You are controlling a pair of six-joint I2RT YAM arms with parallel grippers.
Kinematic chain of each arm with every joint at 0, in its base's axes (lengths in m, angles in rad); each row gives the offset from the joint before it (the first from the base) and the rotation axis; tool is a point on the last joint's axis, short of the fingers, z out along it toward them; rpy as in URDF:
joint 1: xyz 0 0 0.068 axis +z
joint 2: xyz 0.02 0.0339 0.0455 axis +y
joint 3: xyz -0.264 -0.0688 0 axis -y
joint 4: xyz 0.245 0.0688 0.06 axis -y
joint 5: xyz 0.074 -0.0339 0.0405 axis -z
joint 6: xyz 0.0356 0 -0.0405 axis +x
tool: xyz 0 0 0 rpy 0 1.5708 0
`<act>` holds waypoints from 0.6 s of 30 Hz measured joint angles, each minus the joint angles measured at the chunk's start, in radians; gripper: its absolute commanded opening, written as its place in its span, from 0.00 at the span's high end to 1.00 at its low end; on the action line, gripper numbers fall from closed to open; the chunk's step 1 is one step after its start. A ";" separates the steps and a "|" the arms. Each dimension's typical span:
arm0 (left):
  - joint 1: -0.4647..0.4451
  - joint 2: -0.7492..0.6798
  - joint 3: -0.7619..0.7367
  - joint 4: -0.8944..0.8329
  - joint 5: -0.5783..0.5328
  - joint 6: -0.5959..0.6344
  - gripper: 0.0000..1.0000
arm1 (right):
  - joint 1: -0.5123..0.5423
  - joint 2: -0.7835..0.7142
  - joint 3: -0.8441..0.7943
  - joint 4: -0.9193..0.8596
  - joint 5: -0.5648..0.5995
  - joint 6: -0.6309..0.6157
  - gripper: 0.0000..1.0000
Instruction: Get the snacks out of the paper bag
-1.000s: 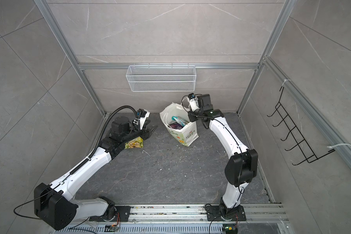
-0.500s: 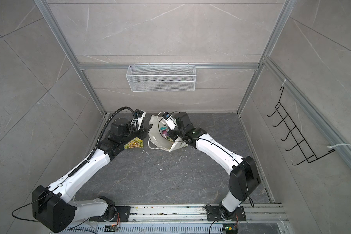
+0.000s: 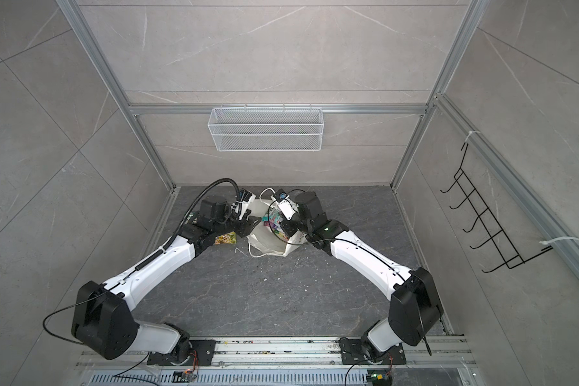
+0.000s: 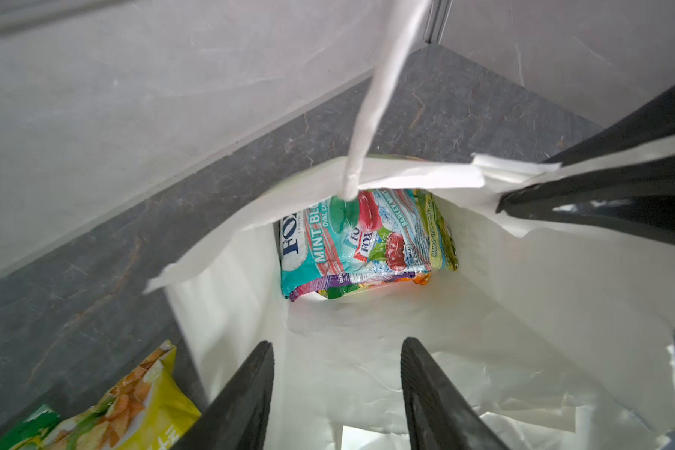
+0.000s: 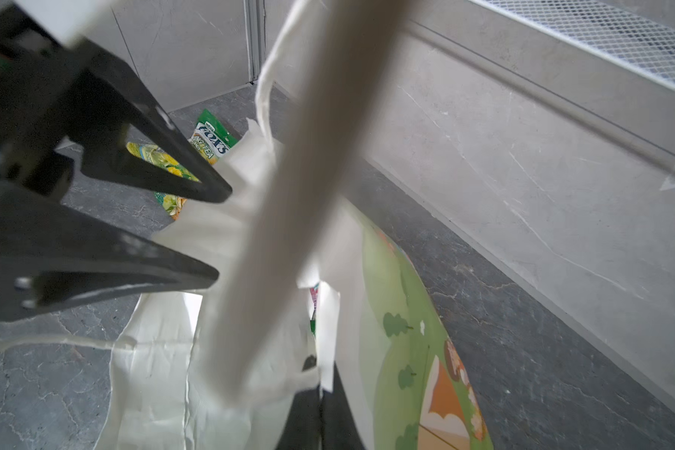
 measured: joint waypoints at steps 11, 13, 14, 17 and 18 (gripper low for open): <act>-0.078 0.020 -0.060 0.071 0.002 0.240 0.43 | 0.000 0.000 -0.002 0.037 0.003 0.079 1.00; -0.102 0.023 -0.081 0.082 -0.010 0.299 0.43 | 0.000 0.000 -0.002 0.037 0.003 0.084 1.00; -0.112 0.024 -0.090 0.089 -0.011 0.324 0.45 | 0.000 0.000 -0.002 0.037 0.003 0.087 1.00; -0.119 0.024 -0.111 0.117 -0.013 0.389 0.48 | 0.000 -0.001 -0.005 0.041 0.003 0.093 1.00; -0.119 0.024 -0.119 0.130 -0.013 0.404 0.51 | 0.000 -0.003 -0.008 0.045 0.003 0.094 1.00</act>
